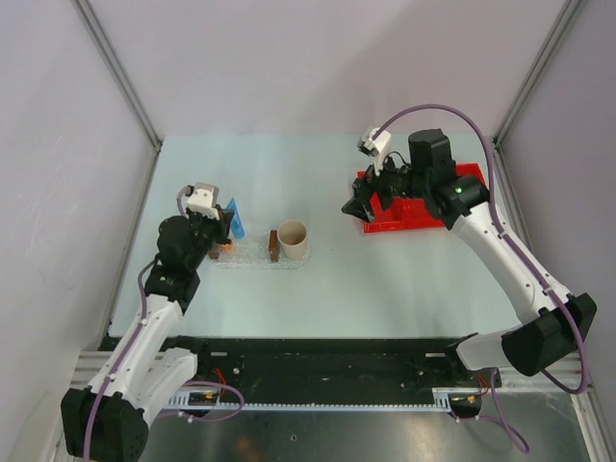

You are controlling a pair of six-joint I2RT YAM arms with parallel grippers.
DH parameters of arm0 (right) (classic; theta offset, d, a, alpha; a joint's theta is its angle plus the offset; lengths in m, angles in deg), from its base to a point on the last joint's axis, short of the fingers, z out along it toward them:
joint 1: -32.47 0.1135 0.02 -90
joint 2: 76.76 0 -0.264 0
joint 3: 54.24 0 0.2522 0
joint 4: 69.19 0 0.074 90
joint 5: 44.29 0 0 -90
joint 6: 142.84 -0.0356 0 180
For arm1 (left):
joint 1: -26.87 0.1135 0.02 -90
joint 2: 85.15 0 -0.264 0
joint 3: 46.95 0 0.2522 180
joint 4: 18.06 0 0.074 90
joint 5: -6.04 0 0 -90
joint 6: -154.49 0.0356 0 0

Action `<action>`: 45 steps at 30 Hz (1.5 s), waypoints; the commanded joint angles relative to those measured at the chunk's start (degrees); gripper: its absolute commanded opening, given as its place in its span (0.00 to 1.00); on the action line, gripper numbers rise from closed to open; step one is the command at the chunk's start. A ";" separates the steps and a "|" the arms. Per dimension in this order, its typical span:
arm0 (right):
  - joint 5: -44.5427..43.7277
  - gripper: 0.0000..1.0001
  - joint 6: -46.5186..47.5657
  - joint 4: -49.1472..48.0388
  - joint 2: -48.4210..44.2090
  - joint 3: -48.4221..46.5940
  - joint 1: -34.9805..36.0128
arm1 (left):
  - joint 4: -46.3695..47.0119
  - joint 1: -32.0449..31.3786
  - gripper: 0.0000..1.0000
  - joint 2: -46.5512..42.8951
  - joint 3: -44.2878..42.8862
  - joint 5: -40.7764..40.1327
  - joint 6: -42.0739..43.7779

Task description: Prepare toiletry sets of a toothbrush and toothpaste on the tray

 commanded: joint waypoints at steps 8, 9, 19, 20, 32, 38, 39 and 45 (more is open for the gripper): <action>0.89 0.89 -0.18 -1.42 -1.13 0.34 -0.29 | 3.91 1.76 0.00 0.41 0.85 1.24 -1.95; 0.89 0.89 -0.18 -1.33 -1.13 0.43 -0.20 | 3.99 1.76 0.00 0.41 0.94 1.24 -2.04; 0.98 0.89 -0.01 -1.16 -1.31 0.34 -0.38 | 5.05 1.94 0.00 1.29 1.47 2.91 -2.04; 0.98 0.89 -0.01 -1.16 -1.22 0.43 -0.38 | 5.05 1.94 0.00 1.38 1.55 2.99 -2.04; 1.07 0.89 0.08 -1.25 -1.31 0.69 -0.38 | 5.31 2.02 0.00 1.73 1.73 3.43 -1.78; 1.24 0.89 -0.01 -1.25 -1.57 0.69 -0.55 | 5.75 2.02 0.00 2.08 2.08 3.17 -1.60; 1.33 0.89 -0.01 -1.24 -1.49 0.78 -0.55 | 5.84 2.02 0.00 2.08 1.99 3.17 -1.51; 1.42 0.89 -0.01 -1.33 -1.48 0.78 -0.55 | 5.93 2.02 0.00 2.26 2.26 3.08 -1.34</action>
